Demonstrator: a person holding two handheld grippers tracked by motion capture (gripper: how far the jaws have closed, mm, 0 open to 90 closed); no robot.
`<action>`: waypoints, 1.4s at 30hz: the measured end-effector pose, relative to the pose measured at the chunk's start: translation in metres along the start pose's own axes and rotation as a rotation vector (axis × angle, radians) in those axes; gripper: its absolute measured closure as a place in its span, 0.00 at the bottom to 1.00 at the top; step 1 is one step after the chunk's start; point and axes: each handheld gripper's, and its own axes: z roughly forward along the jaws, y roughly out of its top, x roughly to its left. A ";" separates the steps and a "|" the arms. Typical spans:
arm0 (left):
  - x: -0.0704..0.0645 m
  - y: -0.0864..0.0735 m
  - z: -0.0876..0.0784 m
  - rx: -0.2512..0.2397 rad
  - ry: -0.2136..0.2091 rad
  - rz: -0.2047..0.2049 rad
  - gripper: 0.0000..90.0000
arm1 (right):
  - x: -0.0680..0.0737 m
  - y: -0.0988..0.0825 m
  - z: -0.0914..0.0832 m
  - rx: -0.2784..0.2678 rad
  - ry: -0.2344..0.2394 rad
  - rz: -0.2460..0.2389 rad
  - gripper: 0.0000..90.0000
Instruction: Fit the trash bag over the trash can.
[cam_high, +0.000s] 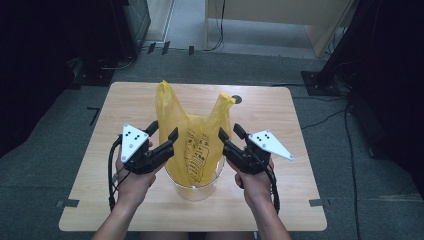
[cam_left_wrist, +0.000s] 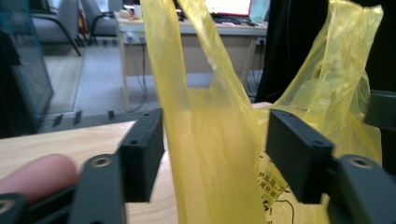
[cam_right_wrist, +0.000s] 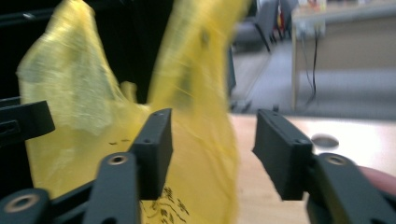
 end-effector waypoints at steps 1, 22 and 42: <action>0.001 -0.001 0.001 -0.001 -0.006 -0.009 0.73 | -0.006 -0.003 0.004 0.033 0.031 0.024 0.82; 0.059 -0.082 0.003 0.183 -0.055 -0.160 1.00 | -0.040 -0.068 0.016 0.187 -0.049 -0.026 1.00; 0.053 -0.090 -0.017 0.190 -0.098 -0.040 0.86 | -0.031 -0.077 -0.001 0.171 -0.033 -0.131 0.76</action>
